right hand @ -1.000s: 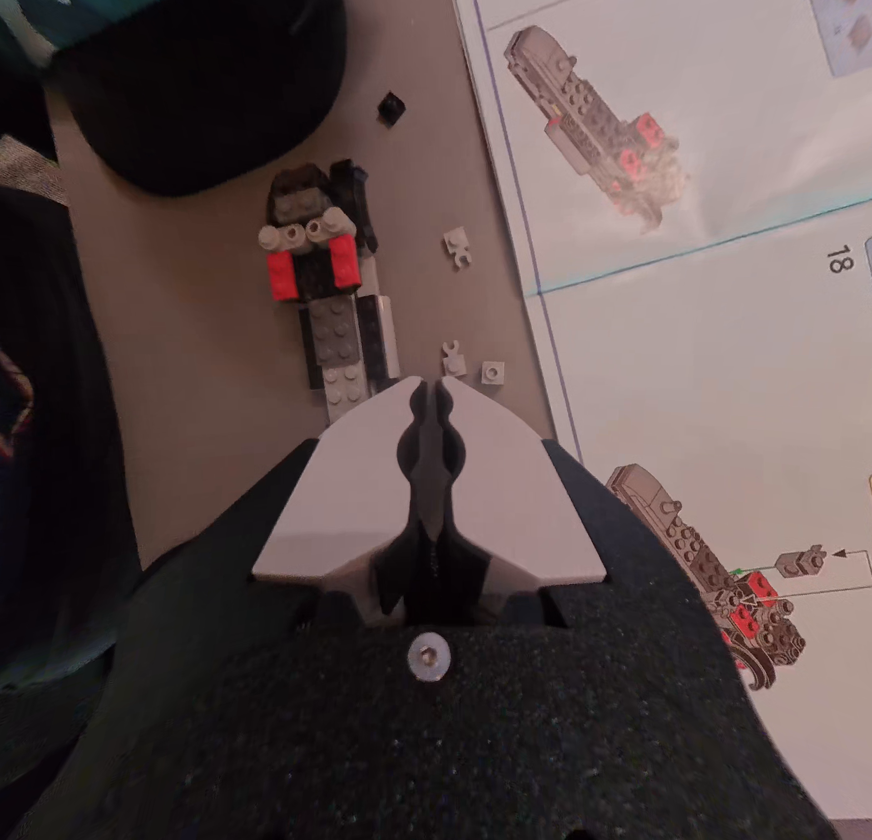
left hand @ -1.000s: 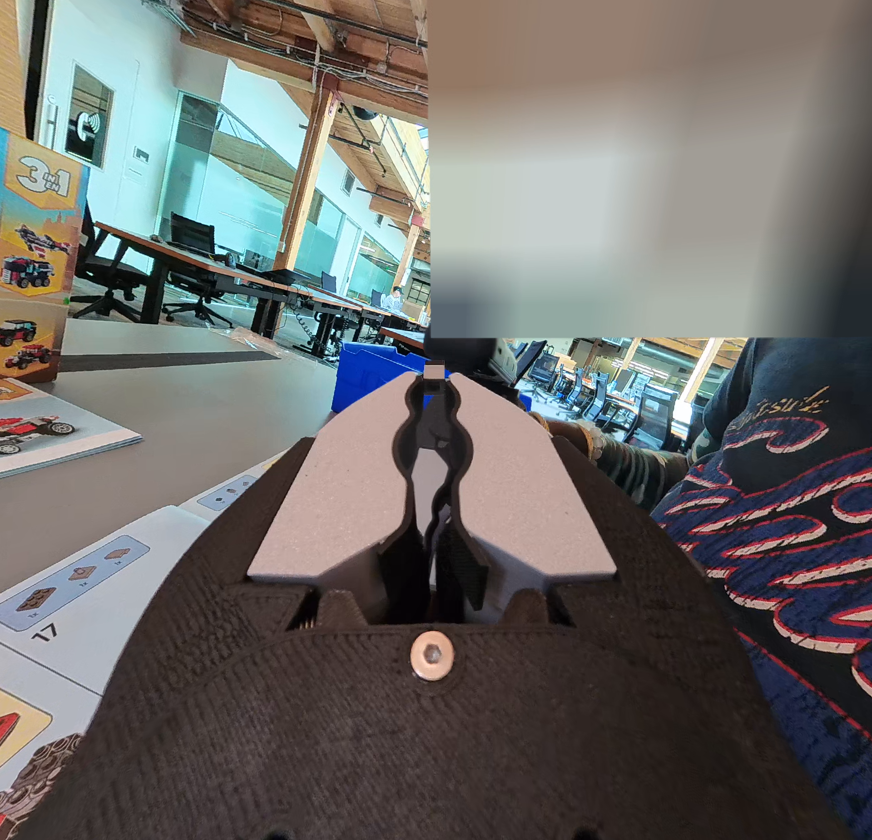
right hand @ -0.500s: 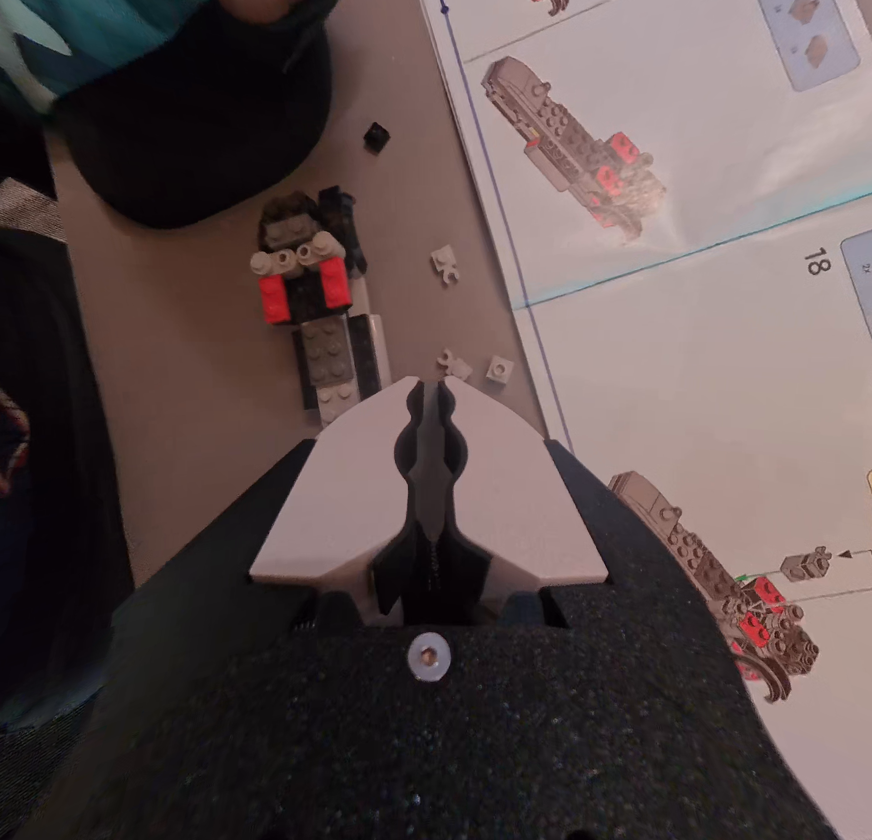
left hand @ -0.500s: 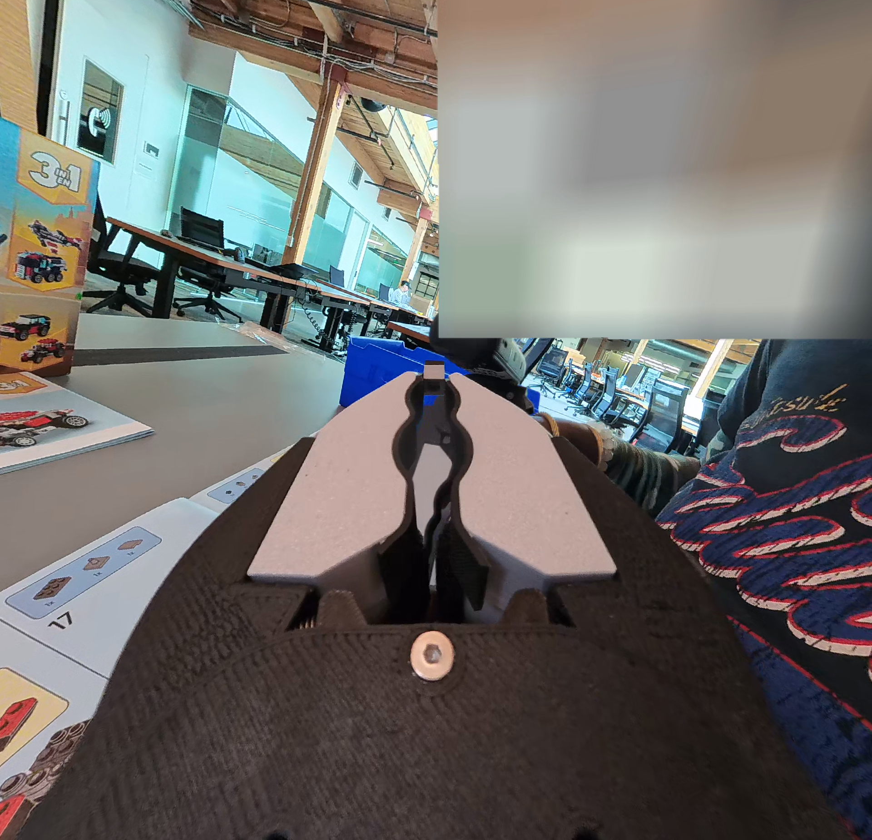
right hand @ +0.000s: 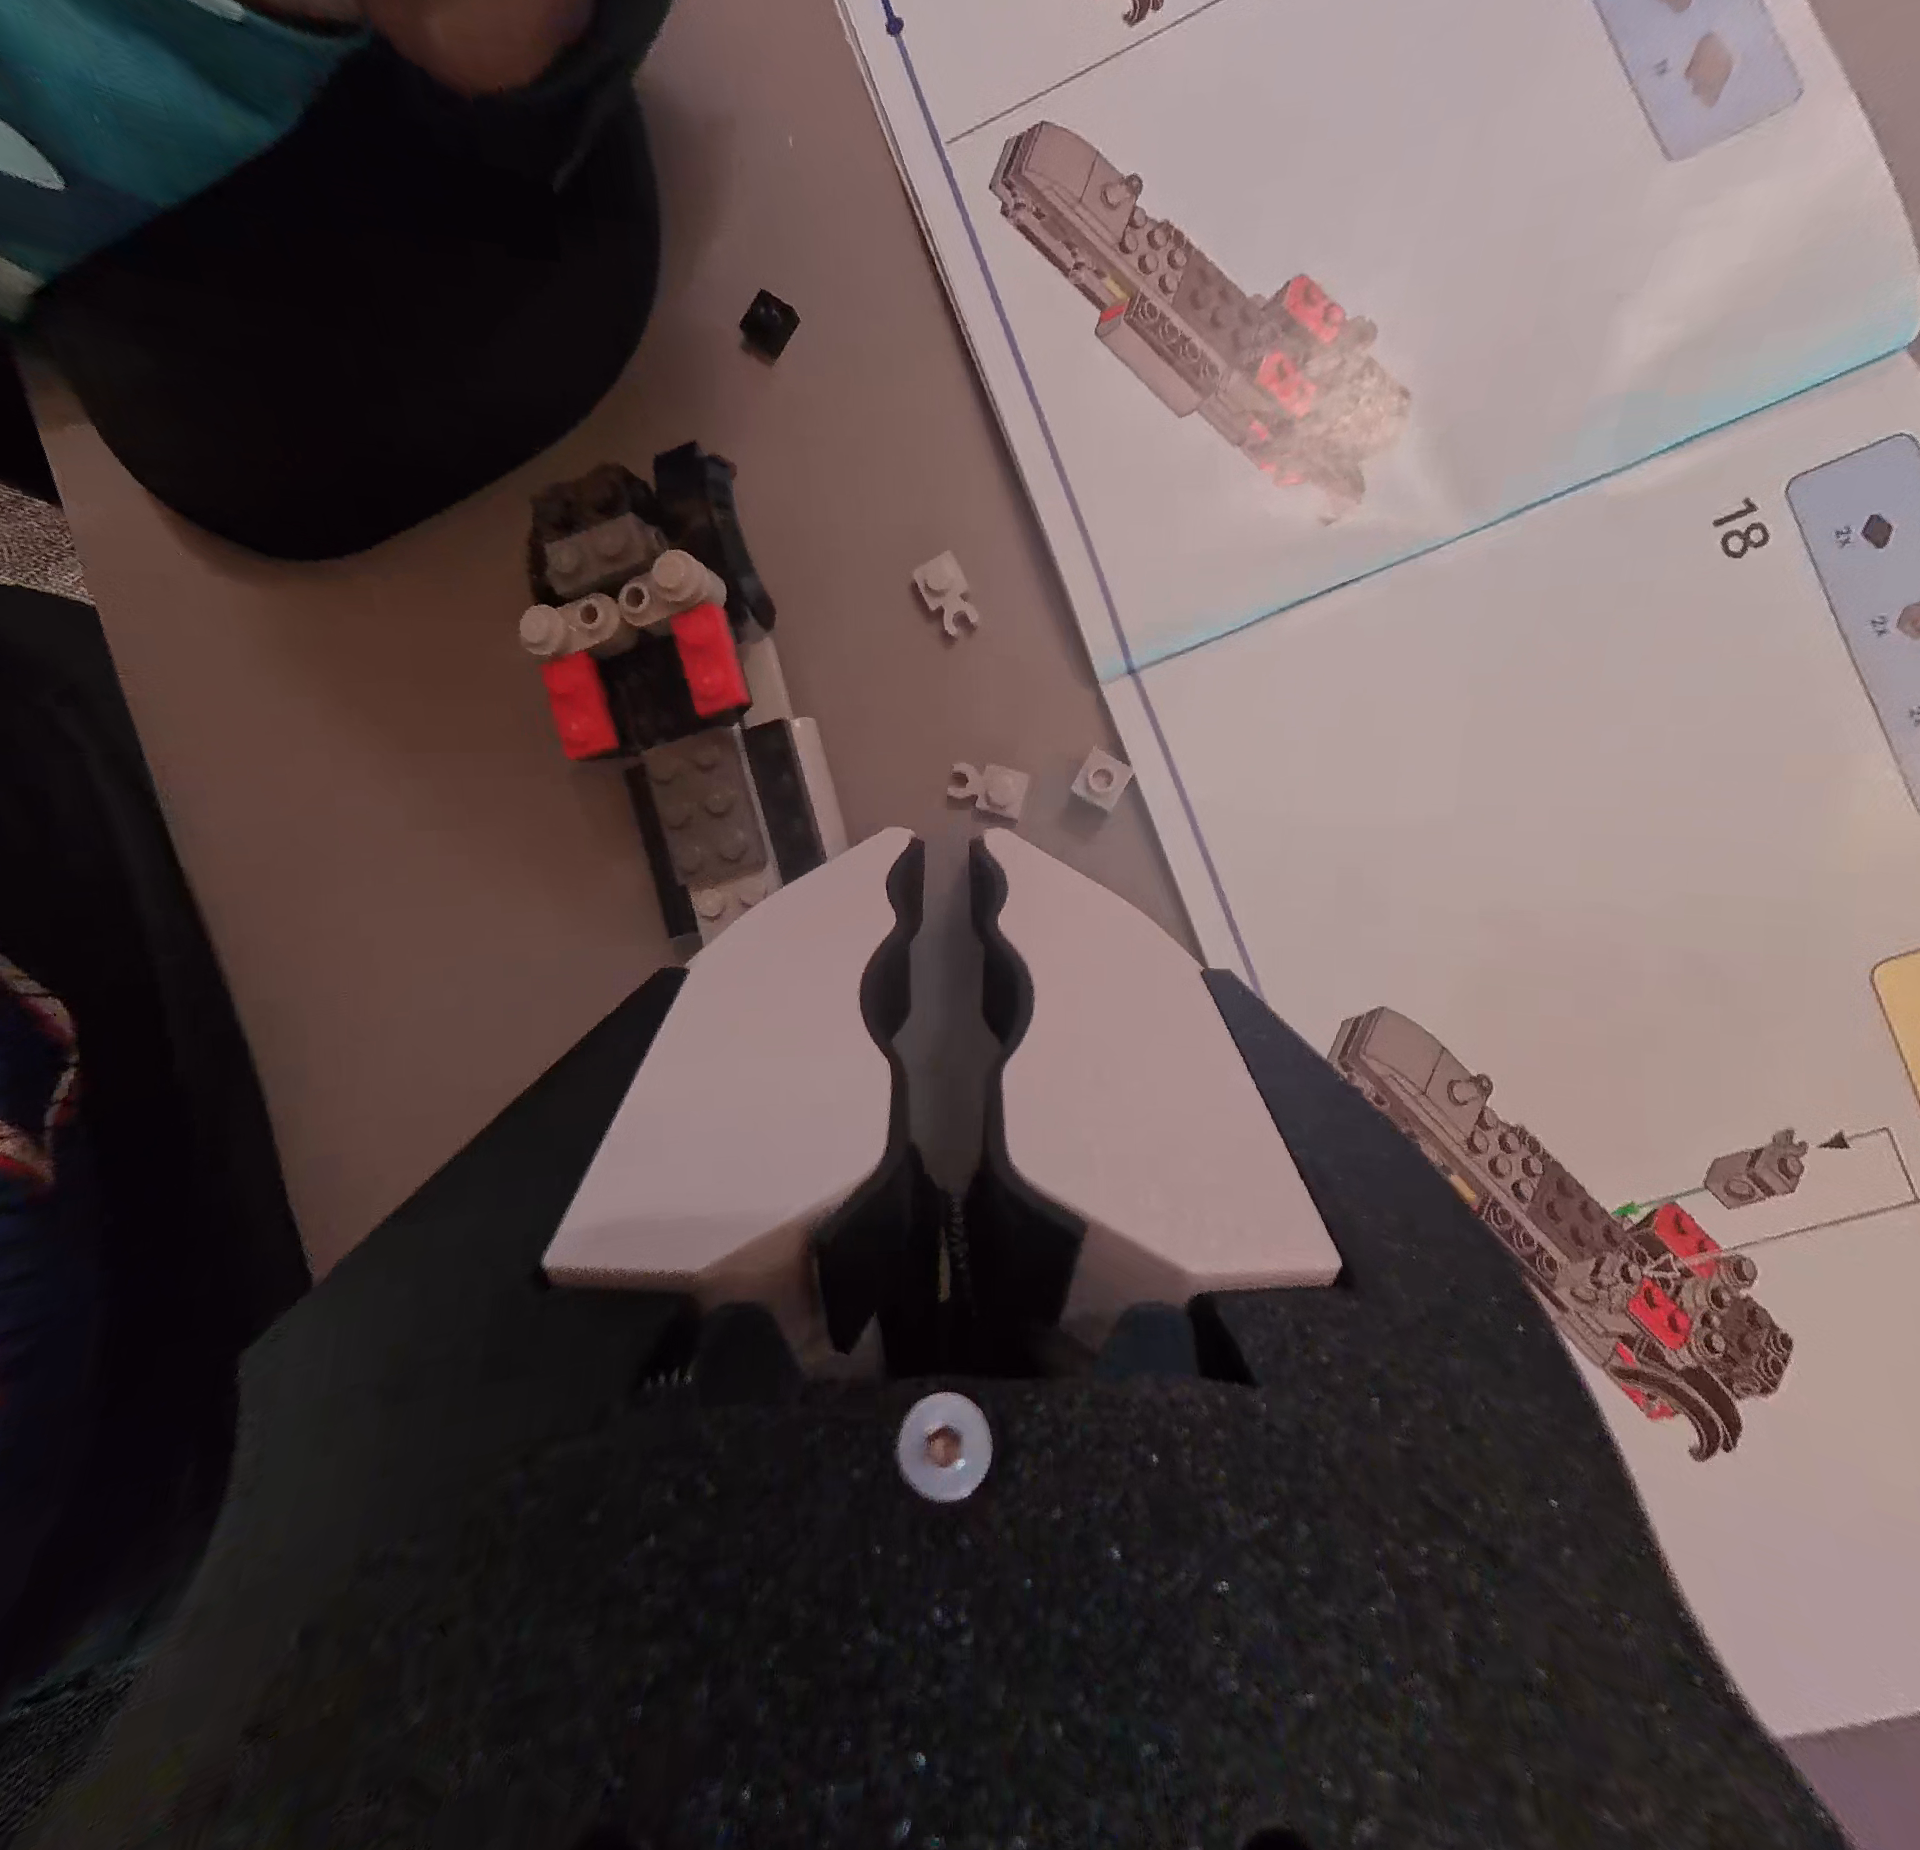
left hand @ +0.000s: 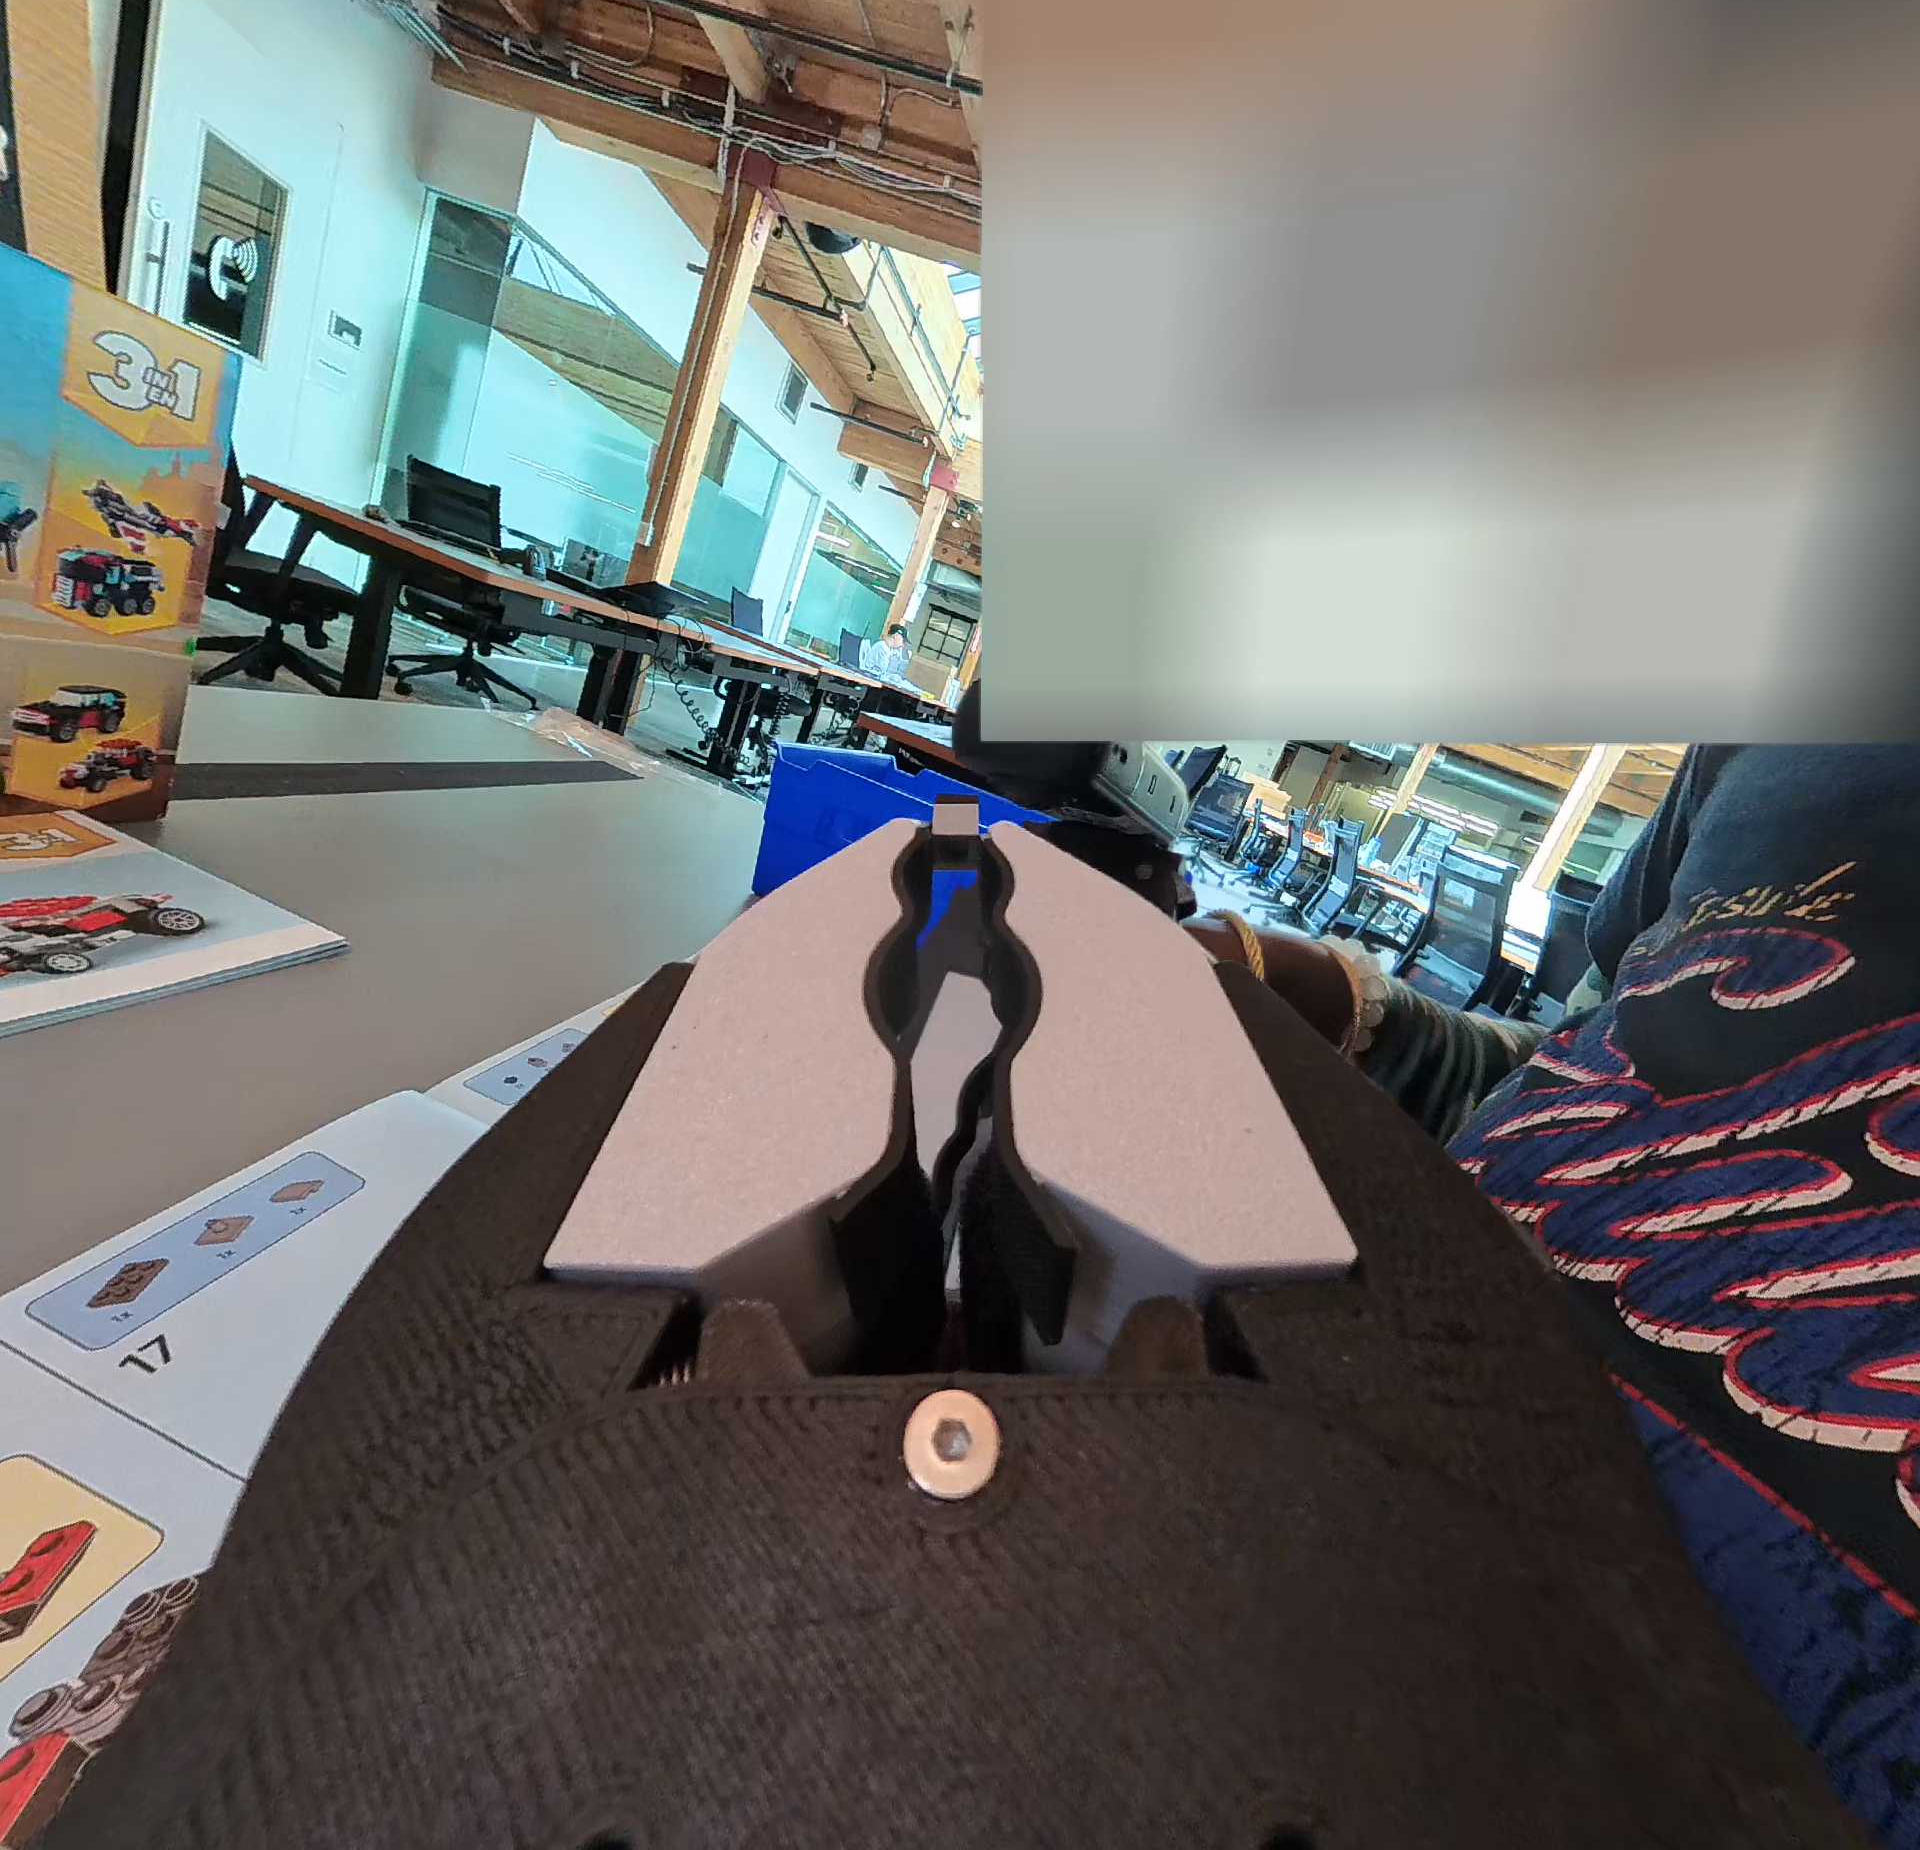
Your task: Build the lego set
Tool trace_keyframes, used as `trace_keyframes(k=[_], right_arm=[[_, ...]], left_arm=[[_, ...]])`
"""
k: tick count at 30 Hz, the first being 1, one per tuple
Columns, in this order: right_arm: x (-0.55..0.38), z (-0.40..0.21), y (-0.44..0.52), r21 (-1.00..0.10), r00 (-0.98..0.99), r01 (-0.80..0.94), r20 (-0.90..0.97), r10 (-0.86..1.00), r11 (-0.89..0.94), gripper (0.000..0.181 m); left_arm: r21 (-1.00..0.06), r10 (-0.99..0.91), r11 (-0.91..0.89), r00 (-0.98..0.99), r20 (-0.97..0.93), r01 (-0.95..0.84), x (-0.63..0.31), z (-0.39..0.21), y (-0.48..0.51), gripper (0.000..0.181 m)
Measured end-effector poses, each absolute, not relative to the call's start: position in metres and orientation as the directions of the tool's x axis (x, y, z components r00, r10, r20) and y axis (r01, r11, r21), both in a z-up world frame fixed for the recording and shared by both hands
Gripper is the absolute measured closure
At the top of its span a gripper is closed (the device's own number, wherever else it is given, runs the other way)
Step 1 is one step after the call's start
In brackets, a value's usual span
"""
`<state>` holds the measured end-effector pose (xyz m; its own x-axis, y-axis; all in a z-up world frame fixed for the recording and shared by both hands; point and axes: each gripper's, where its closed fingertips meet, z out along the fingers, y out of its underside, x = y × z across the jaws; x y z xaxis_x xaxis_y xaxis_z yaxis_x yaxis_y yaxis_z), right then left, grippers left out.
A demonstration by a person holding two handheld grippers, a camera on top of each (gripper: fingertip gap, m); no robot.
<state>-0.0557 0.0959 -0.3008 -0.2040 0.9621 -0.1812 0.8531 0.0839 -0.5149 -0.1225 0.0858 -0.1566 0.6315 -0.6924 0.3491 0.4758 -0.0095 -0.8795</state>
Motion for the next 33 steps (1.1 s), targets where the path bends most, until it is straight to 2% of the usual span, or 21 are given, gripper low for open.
trace_keyframes(k=[12, 19, 24, 33], right_arm=[[-0.079, -0.302, 0.096, -0.568, -0.281, 0.805, -0.108, 0.954, 0.173, 0.168], [-0.075, -0.296, 0.098, -0.618, -0.176, 0.776, -0.025, 0.984, 0.123, 0.169], [-0.077, -0.302, 0.096, -0.612, -0.113, 0.789, -0.061, 0.992, 0.052, 0.17], [-0.079, -0.303, 0.099, -0.608, -0.12, 0.786, 0.024, 0.993, 0.109, 0.175]], left_arm=[[-0.886, -0.69, -0.009, 0.638, 0.341, 0.464, -0.121, -0.157, 0.086, 0.174], [-0.889, -0.684, -0.004, 0.648, 0.337, 0.458, -0.122, -0.158, 0.086, 0.173], [-0.893, -0.683, -0.006, 0.65, 0.332, 0.45, -0.121, -0.159, 0.087, 0.174], [-0.9, -0.686, -0.01, 0.651, 0.324, 0.437, -0.119, -0.16, 0.087, 0.173]])
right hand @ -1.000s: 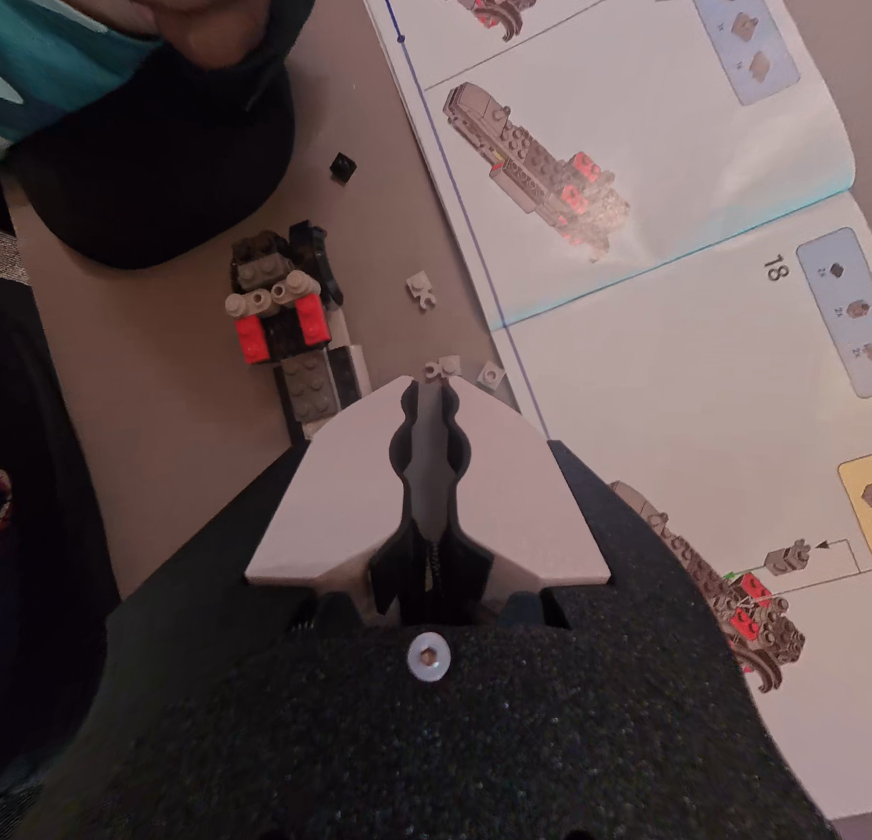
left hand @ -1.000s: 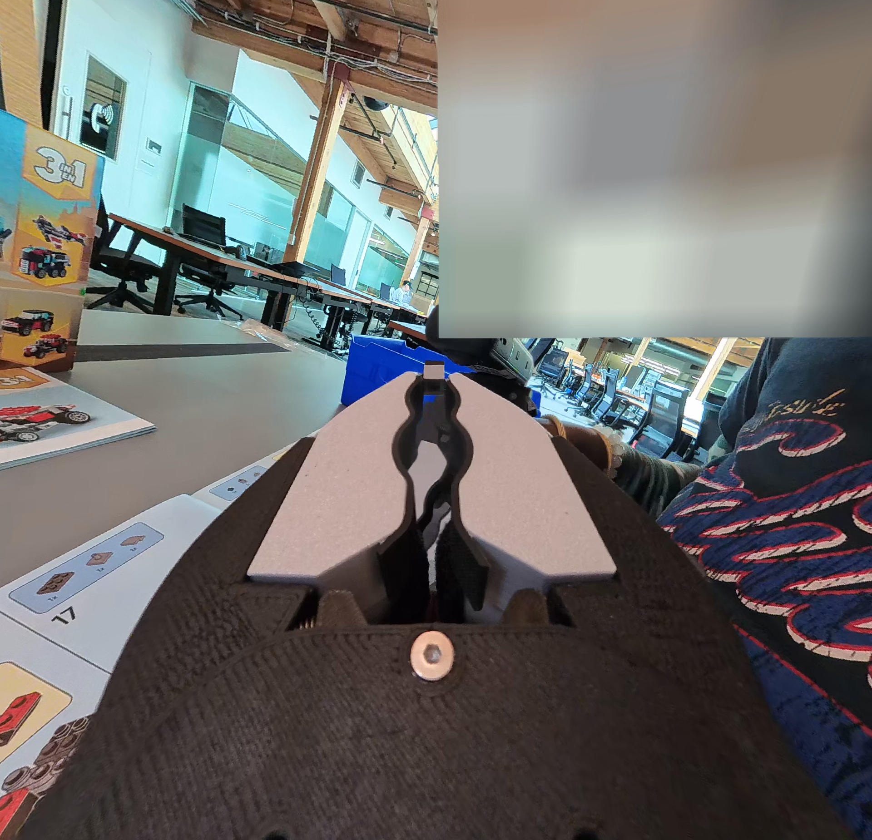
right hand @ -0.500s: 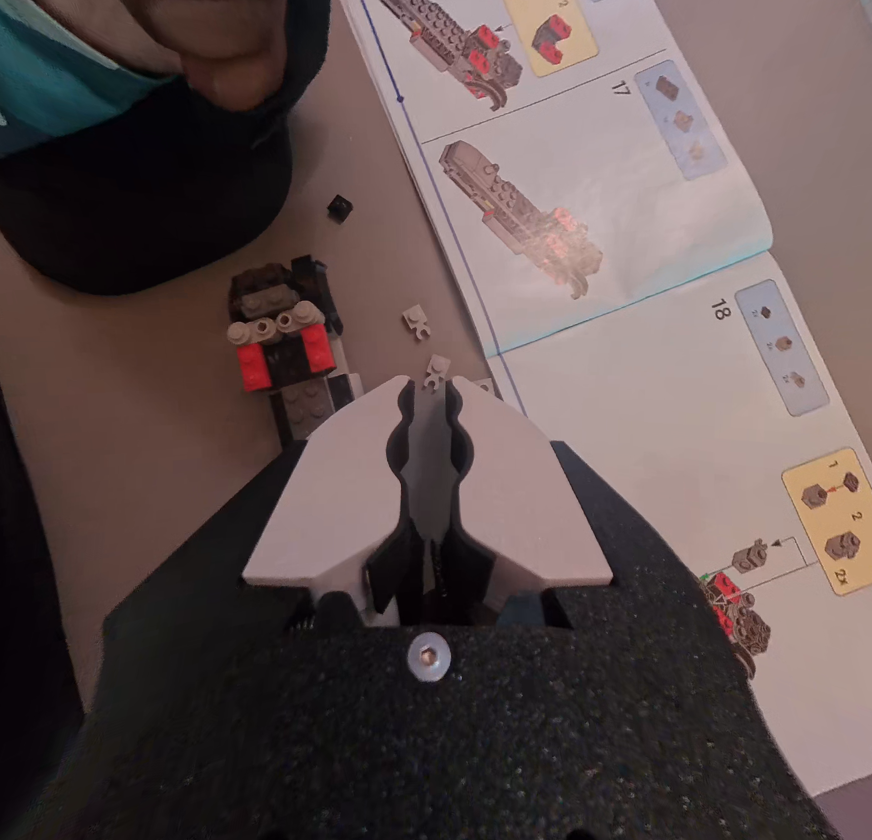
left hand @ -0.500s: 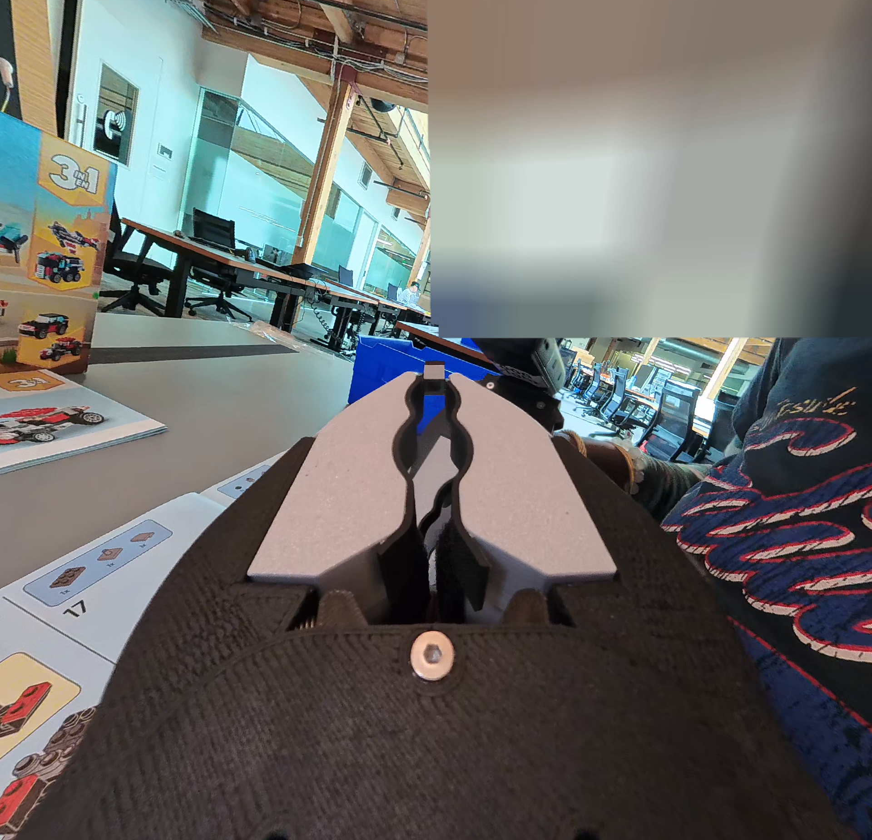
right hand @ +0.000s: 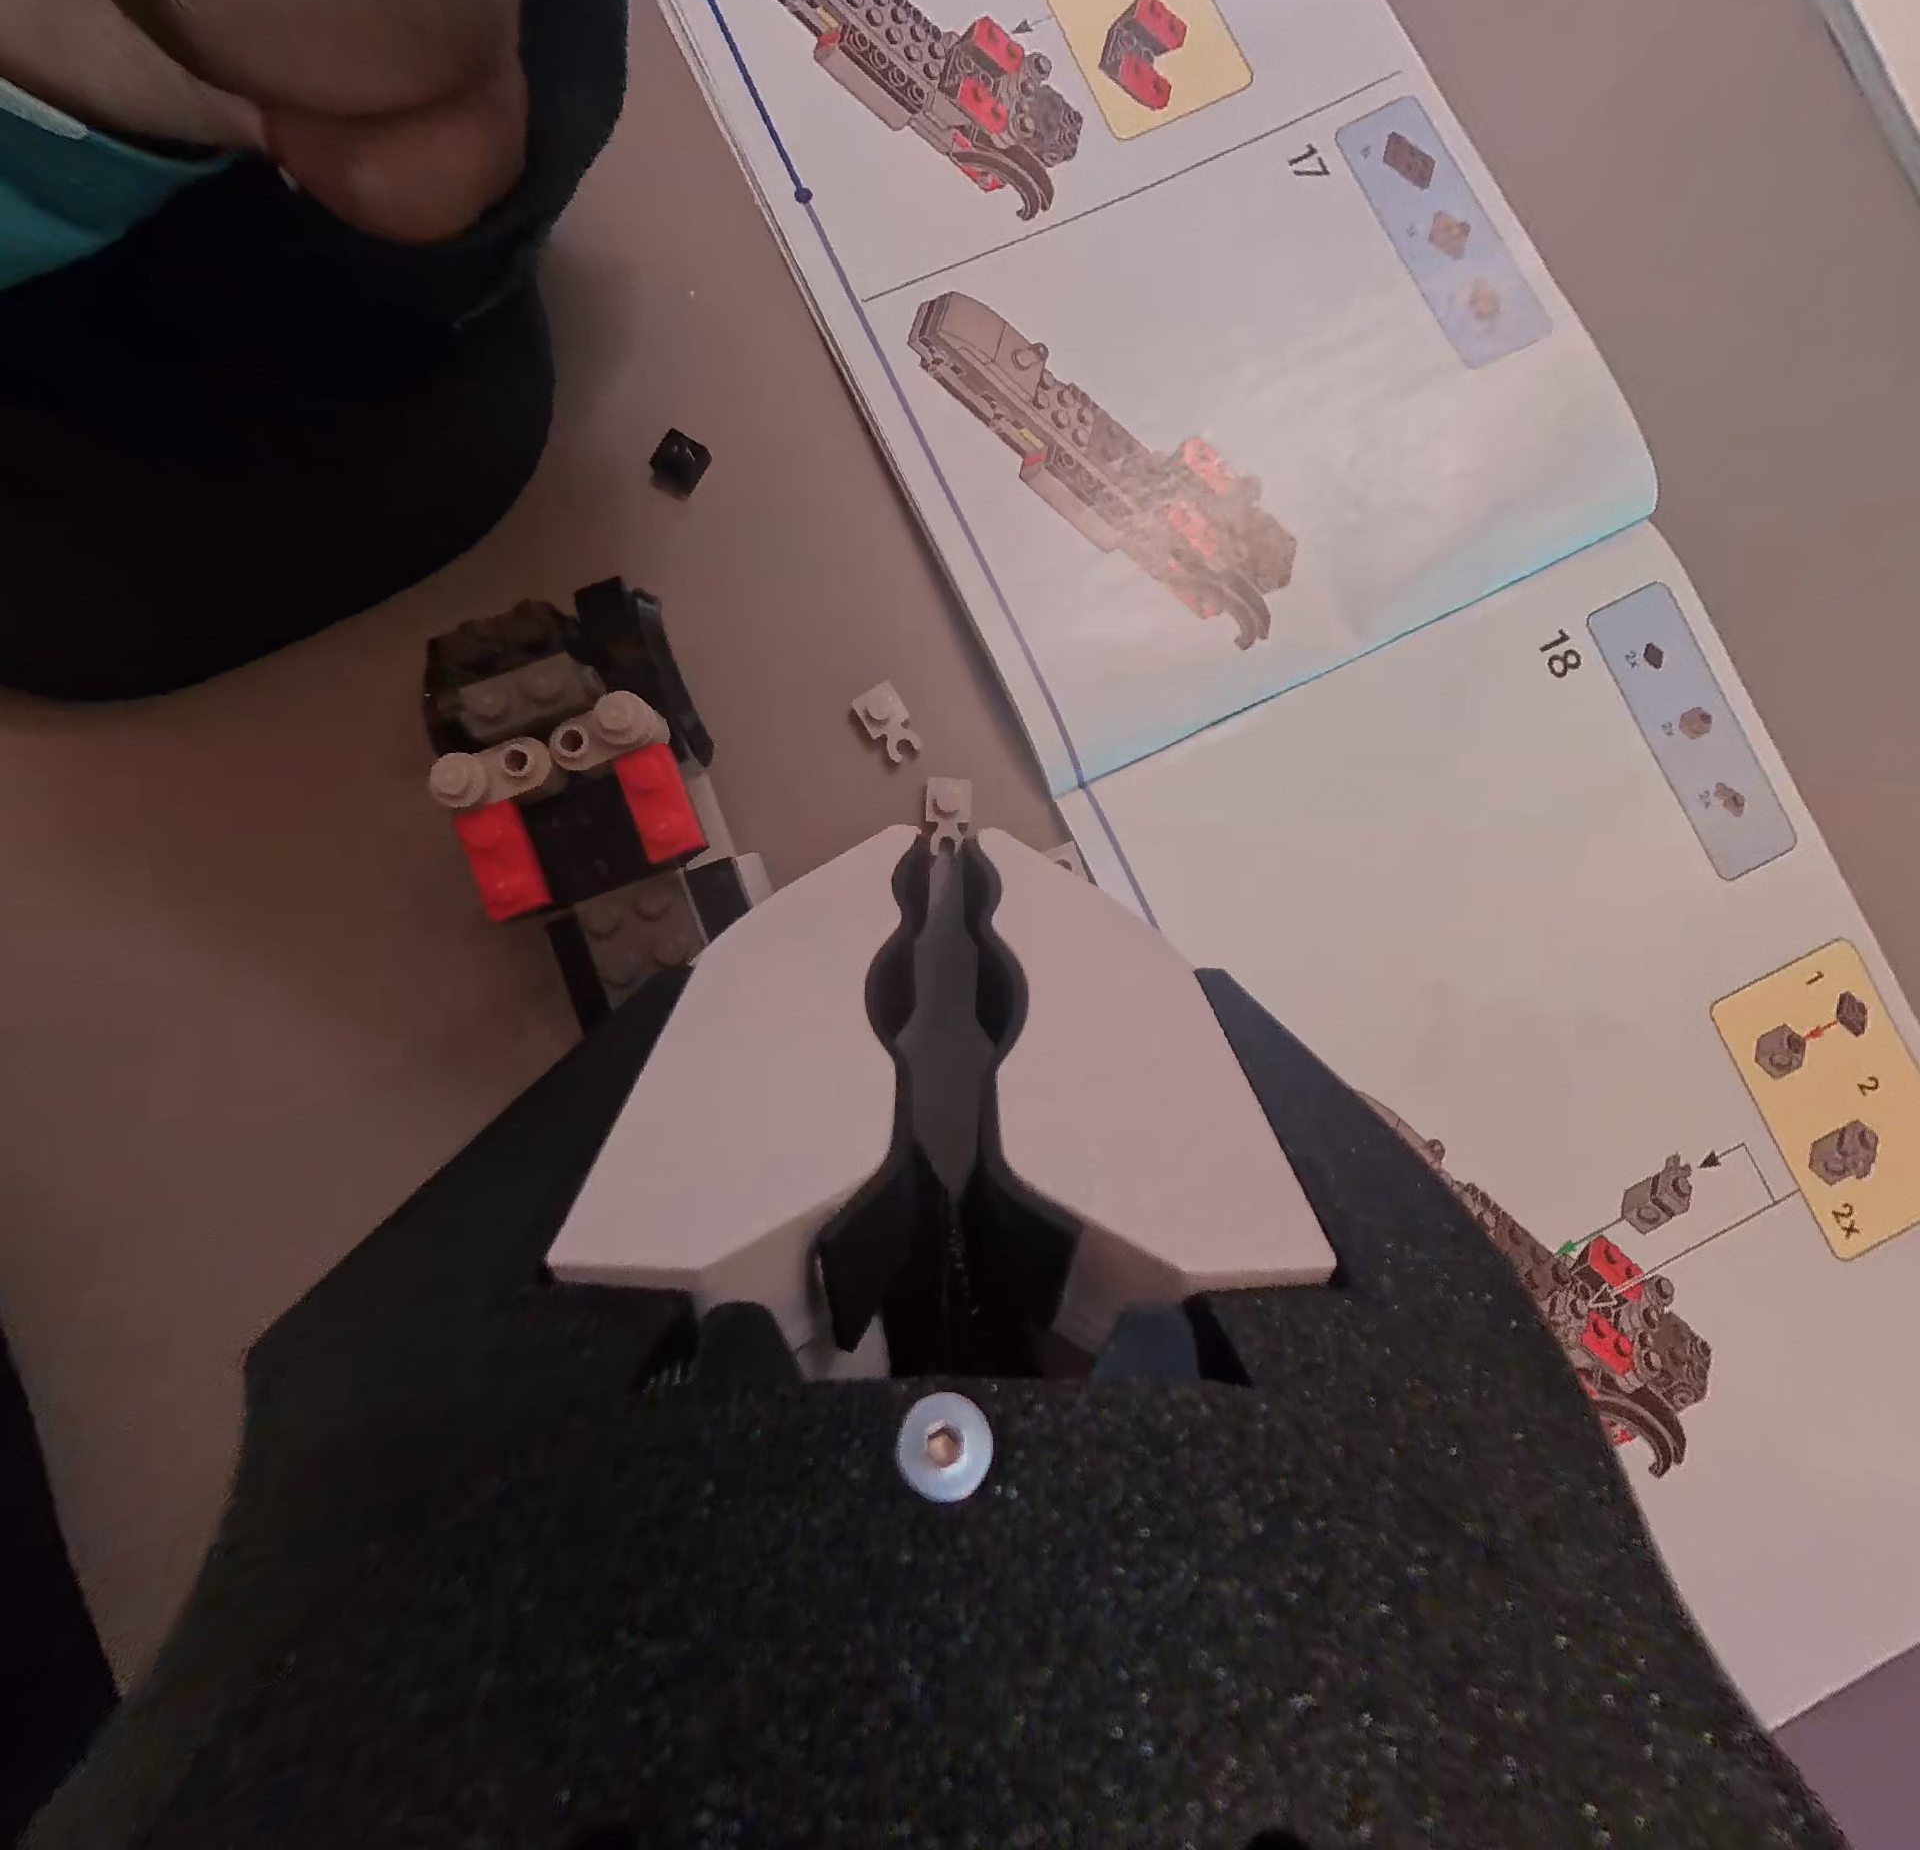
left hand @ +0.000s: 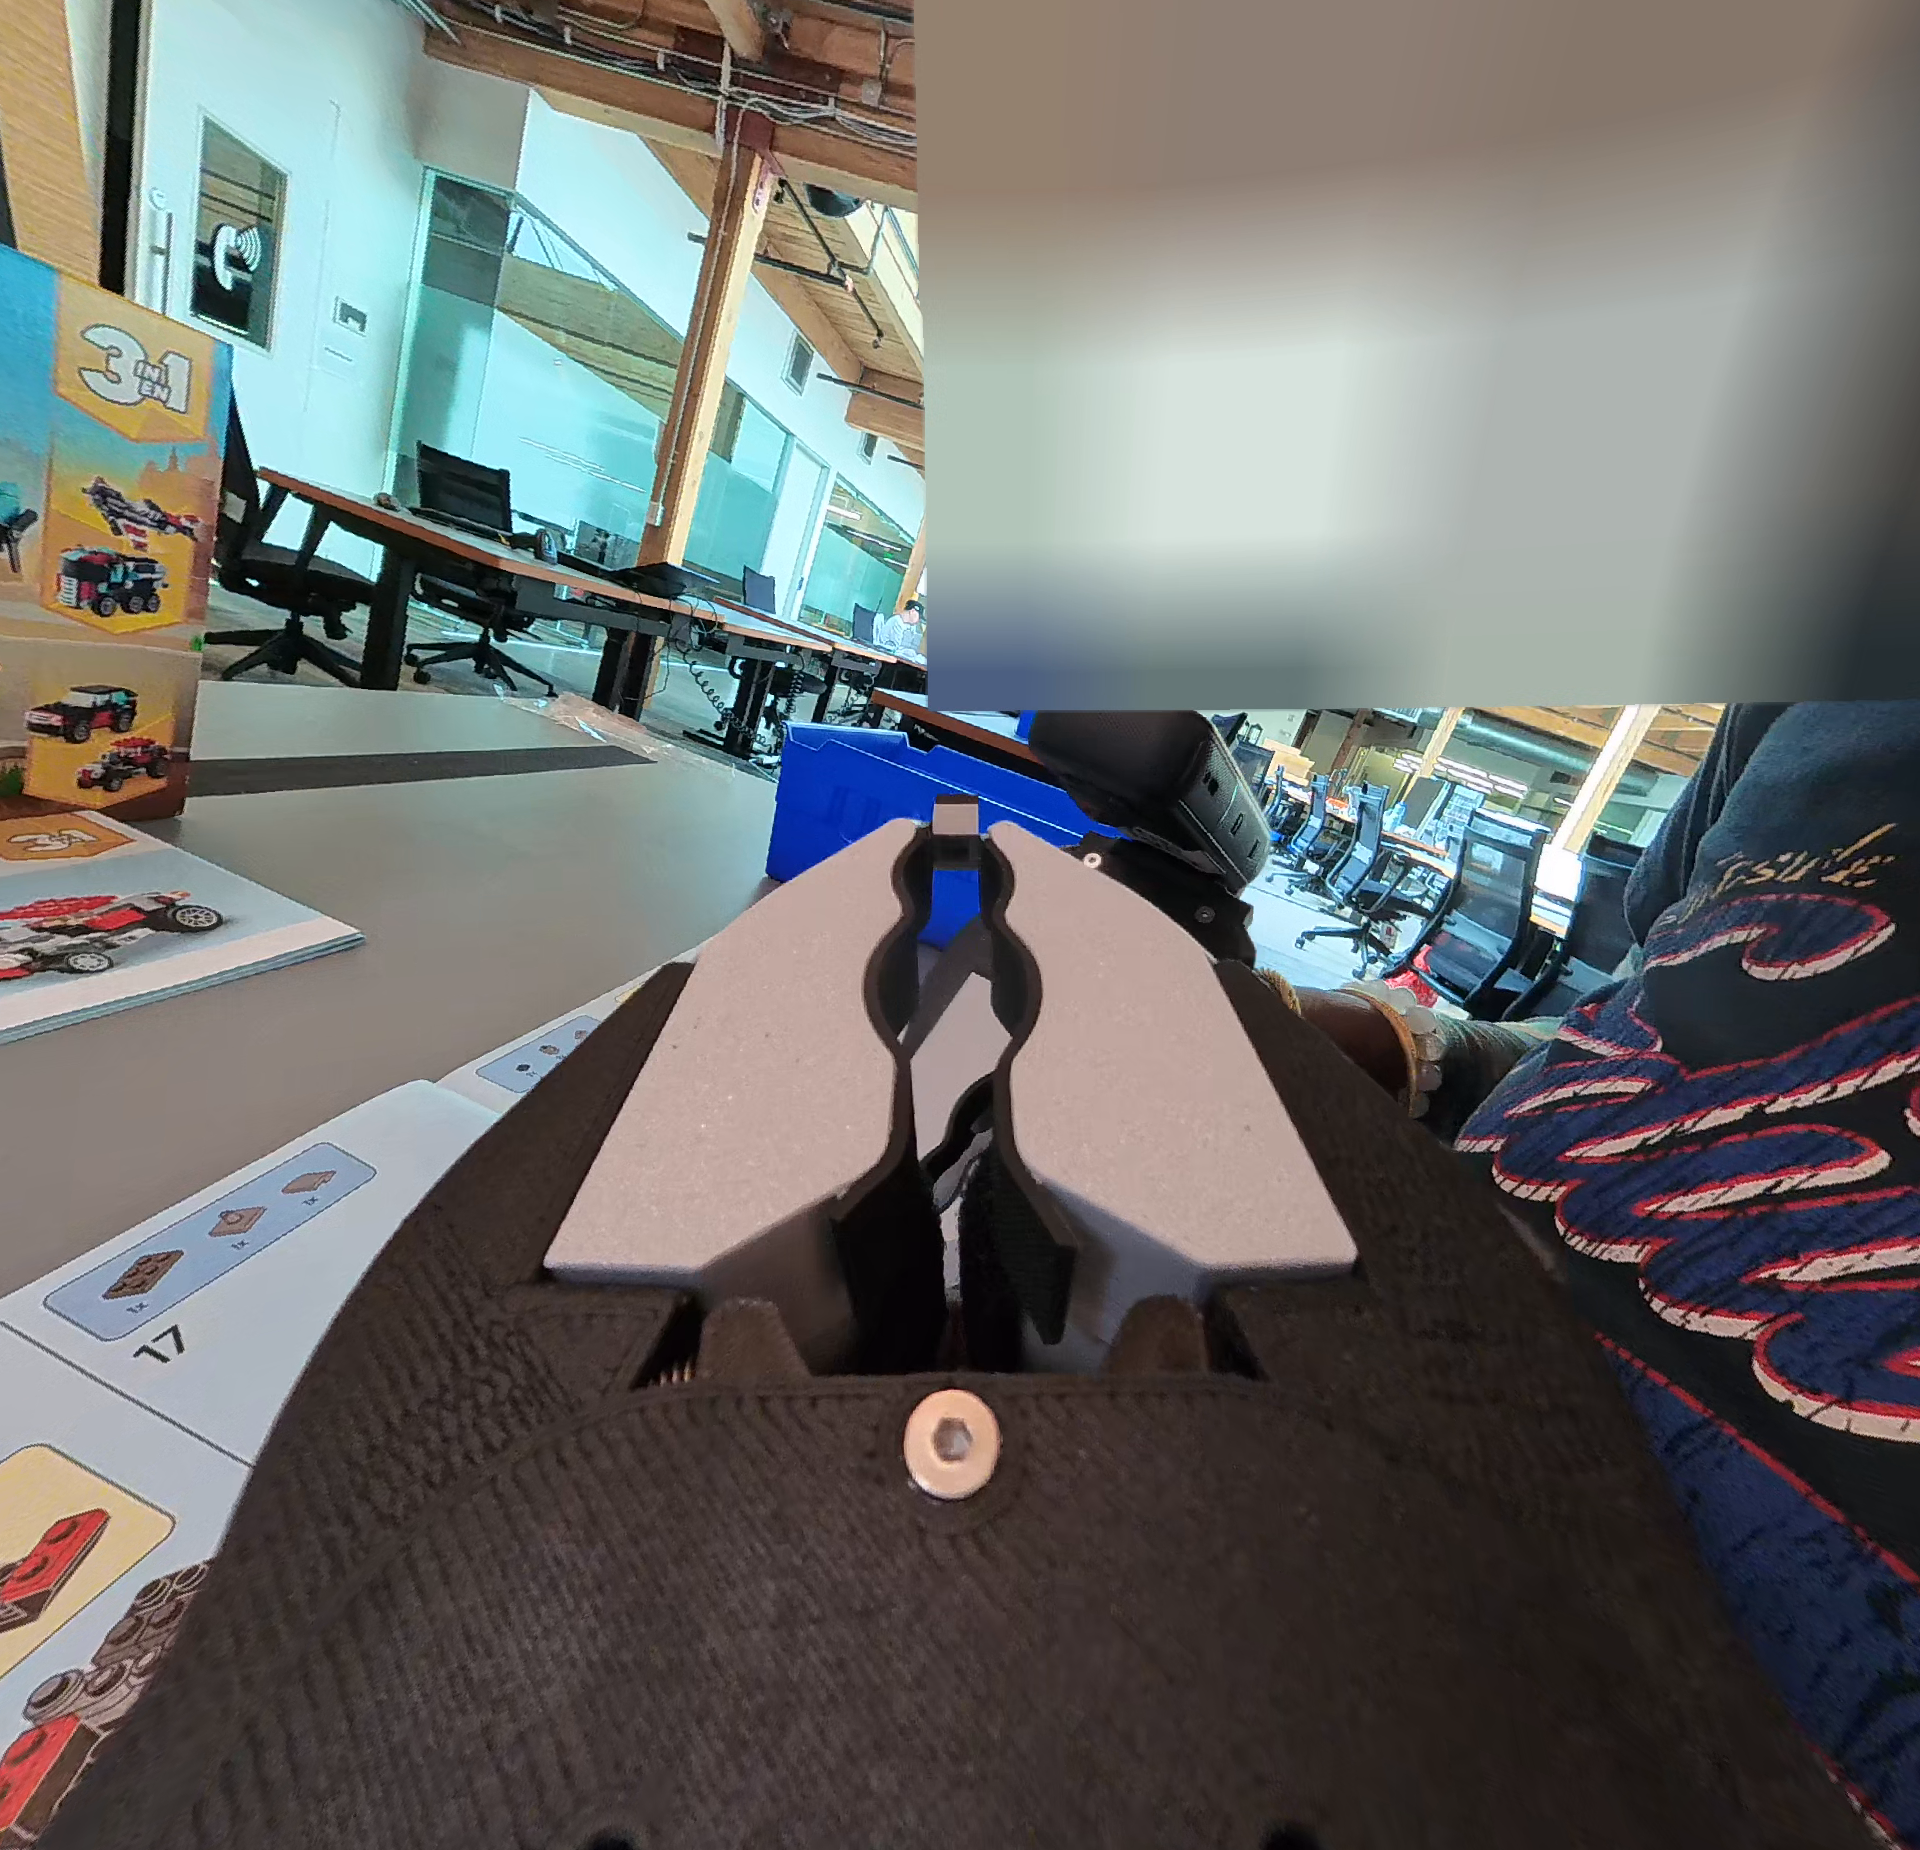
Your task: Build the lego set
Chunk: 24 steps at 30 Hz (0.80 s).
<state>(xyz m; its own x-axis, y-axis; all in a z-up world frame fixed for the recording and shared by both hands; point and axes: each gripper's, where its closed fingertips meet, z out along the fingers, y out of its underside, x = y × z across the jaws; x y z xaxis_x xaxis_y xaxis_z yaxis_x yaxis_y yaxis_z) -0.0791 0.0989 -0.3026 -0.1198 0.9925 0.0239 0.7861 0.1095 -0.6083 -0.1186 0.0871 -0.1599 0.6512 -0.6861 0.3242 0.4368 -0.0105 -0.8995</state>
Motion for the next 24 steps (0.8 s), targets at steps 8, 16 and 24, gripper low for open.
trace_keyframes(k=[8, 16, 24], right_arm=[[-0.078, -0.291, 0.101, -0.68, -0.213, 0.716, -0.001, 0.977, 0.156, 0.175], [-0.029, -0.289, 0.138, -0.538, -0.269, 0.795, 0.101, 0.958, 0.28, 0.175], [0.051, -0.267, 0.115, -0.465, -0.175, 0.876, -0.054, 0.983, 0.13, 0.175]], left_arm=[[-0.897, -0.686, -0.007, 0.65, 0.326, 0.442, -0.12, -0.159, 0.087, 0.174], [-0.903, -0.69, -0.01, 0.651, 0.318, 0.43, -0.117, -0.16, 0.087, 0.173], [-0.902, -0.694, -0.011, 0.647, 0.317, 0.431, -0.117, -0.159, 0.086, 0.174]])
